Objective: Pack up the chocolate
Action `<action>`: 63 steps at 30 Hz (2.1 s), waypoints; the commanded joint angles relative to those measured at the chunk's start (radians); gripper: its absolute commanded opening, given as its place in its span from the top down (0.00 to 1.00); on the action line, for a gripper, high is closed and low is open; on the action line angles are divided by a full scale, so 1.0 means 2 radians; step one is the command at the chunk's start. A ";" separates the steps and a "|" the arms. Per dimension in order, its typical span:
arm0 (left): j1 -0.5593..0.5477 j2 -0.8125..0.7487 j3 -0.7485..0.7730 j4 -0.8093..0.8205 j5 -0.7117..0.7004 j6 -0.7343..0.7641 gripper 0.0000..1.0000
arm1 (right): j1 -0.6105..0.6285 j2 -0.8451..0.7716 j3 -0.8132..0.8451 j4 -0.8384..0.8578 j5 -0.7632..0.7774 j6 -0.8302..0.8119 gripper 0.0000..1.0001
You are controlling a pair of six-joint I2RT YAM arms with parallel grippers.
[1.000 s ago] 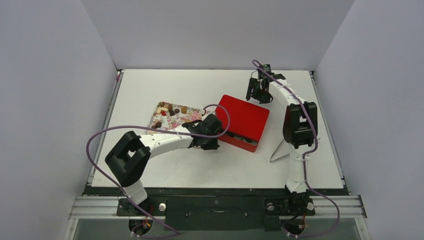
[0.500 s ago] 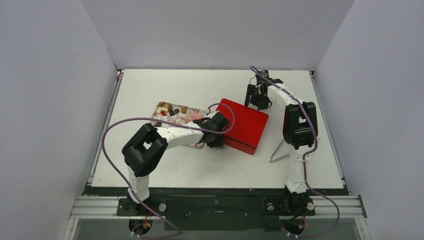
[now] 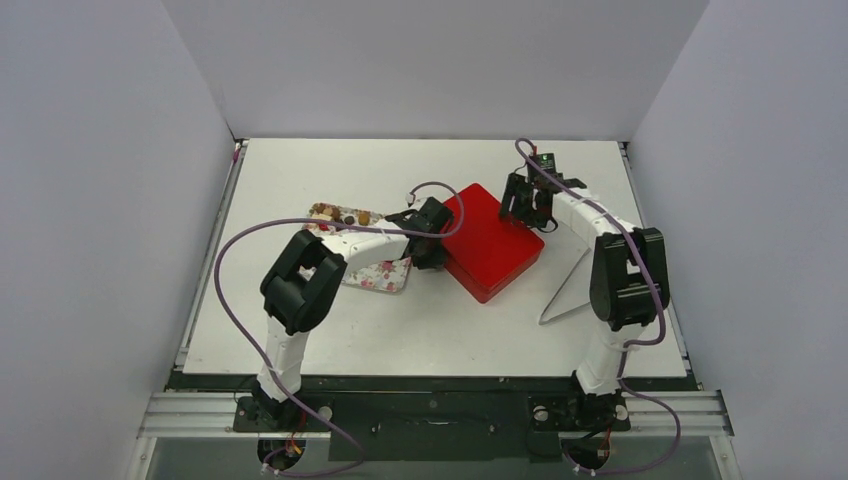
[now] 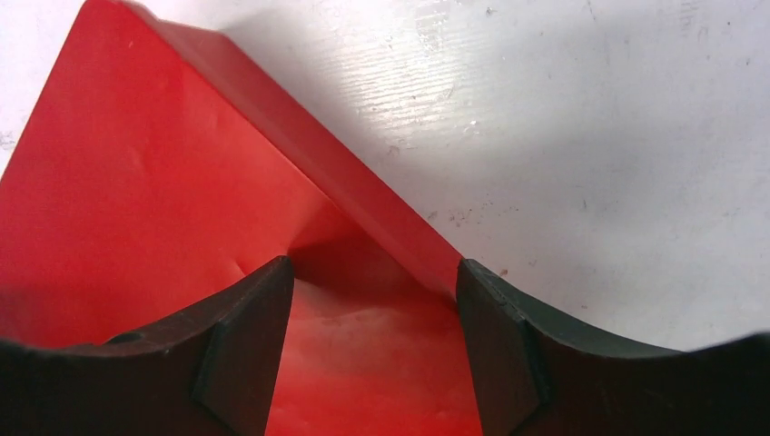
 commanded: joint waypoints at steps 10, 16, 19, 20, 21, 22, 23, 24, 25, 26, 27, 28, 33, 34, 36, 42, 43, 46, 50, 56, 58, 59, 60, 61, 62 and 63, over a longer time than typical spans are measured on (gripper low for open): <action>0.025 0.050 0.108 0.031 0.031 0.053 0.88 | 0.023 -0.083 -0.134 0.031 -0.030 0.082 0.39; 0.028 0.053 0.138 0.015 0.043 0.074 0.89 | 0.045 -0.093 -0.144 0.031 0.015 0.083 0.35; 0.030 0.036 0.130 0.005 0.038 0.077 0.89 | 0.045 -0.087 -0.140 0.031 0.030 0.080 0.32; 0.031 0.026 0.121 0.003 0.035 0.078 0.89 | 0.045 -0.085 -0.138 0.030 0.033 0.077 0.31; 0.033 0.021 0.116 -0.001 0.031 0.079 0.89 | 0.045 -0.084 -0.134 0.030 0.034 0.077 0.31; 0.034 0.010 0.106 -0.002 0.030 0.080 0.89 | 0.045 -0.082 -0.132 0.028 0.037 0.075 0.30; 0.037 0.005 0.101 -0.005 0.026 0.082 0.89 | 0.045 -0.082 -0.127 0.026 0.038 0.074 0.30; 0.038 -0.005 0.091 -0.008 0.023 0.083 0.89 | 0.045 -0.080 -0.125 0.023 0.040 0.072 0.30; 0.041 -0.010 0.086 -0.013 0.017 0.083 0.89 | 0.045 -0.079 -0.121 0.021 0.042 0.071 0.30; 0.043 -0.021 0.075 -0.014 0.015 0.084 0.89 | 0.045 -0.078 -0.119 0.017 0.047 0.070 0.30; 0.045 -0.027 0.070 -0.016 0.011 0.085 0.89 | 0.045 -0.078 -0.117 0.016 0.049 0.070 0.30; 0.047 -0.039 0.059 -0.018 0.006 0.085 0.89 | 0.045 -0.078 -0.116 0.014 0.053 0.068 0.30; 0.051 -0.084 0.031 -0.028 -0.005 0.088 0.87 | 0.045 -0.073 -0.114 0.011 0.059 0.069 0.30; 0.051 -0.089 0.028 -0.029 -0.007 0.088 0.86 | 0.045 -0.074 -0.114 0.011 0.059 0.069 0.30; 0.052 -0.103 0.012 -0.019 -0.001 0.081 0.80 | 0.045 -0.072 -0.114 0.011 0.059 0.069 0.30; 0.062 -0.132 -0.057 0.087 0.079 0.042 0.55 | 0.045 -0.069 -0.112 0.011 0.059 0.069 0.30; 0.063 -0.127 -0.059 0.102 0.092 0.040 0.52 | 0.045 -0.069 -0.112 0.012 0.059 0.068 0.30; 0.065 -0.109 -0.063 0.125 0.109 0.032 0.48 | 0.045 -0.067 -0.112 0.012 0.059 0.067 0.30; 0.068 -0.087 -0.078 0.170 0.128 0.014 0.49 | 0.045 -0.068 -0.114 0.015 0.057 0.067 0.30; 0.065 -0.058 -0.075 0.174 0.123 -0.003 0.58 | 0.046 -0.070 -0.117 0.017 0.054 0.065 0.30; 0.062 -0.052 -0.073 0.164 0.110 -0.008 0.62 | 0.047 -0.073 -0.119 0.016 0.057 0.064 0.30; 0.059 -0.050 -0.073 0.155 0.100 -0.010 0.64 | 0.048 -0.075 -0.120 0.015 0.058 0.064 0.30; 0.057 -0.045 -0.070 0.149 0.094 -0.016 0.68 | 0.050 -0.077 -0.121 0.014 0.059 0.063 0.30; 0.055 -0.042 -0.068 0.140 0.084 -0.024 0.71 | 0.052 -0.078 -0.122 0.013 0.059 0.062 0.30; 0.053 -0.036 -0.068 0.137 0.080 -0.028 0.74 | 0.057 -0.081 -0.123 0.012 0.059 0.062 0.30; 0.048 -0.033 -0.067 0.129 0.073 -0.036 0.76 | 0.060 -0.082 -0.124 0.011 0.066 0.062 0.30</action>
